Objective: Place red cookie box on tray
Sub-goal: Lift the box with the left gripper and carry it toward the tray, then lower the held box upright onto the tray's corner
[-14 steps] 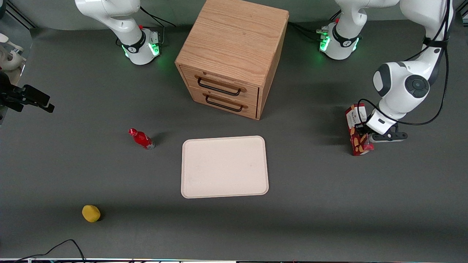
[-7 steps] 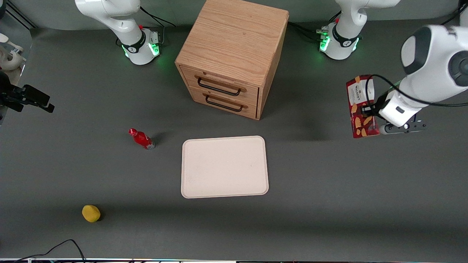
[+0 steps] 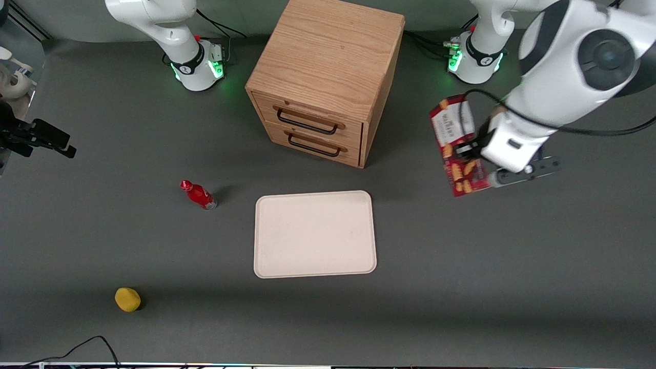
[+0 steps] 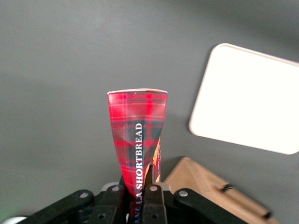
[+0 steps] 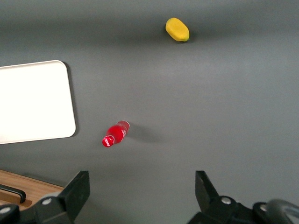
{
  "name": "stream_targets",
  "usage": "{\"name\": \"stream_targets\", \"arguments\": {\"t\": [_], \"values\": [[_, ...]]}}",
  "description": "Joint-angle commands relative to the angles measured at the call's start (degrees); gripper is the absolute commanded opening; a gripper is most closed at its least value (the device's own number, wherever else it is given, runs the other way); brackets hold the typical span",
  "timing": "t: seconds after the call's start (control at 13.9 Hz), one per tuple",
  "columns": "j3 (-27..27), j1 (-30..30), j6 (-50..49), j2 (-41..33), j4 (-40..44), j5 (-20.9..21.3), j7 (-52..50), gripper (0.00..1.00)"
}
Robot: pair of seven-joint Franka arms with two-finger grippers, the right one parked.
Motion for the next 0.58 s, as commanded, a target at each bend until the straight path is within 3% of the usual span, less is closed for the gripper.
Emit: {"name": "stream_targets", "arguments": {"t": [0.0,0.22,0.5], "values": [[-2.57,-3.78,1.19,13.62,14.15,3.57,-13.68,0.06],[-2.57,-9.68,7.25,21.63,17.77,13.33,-23.8,0.06],[-2.31,-13.11,13.42,28.58,21.9,16.69,-26.72,0.06]]}}
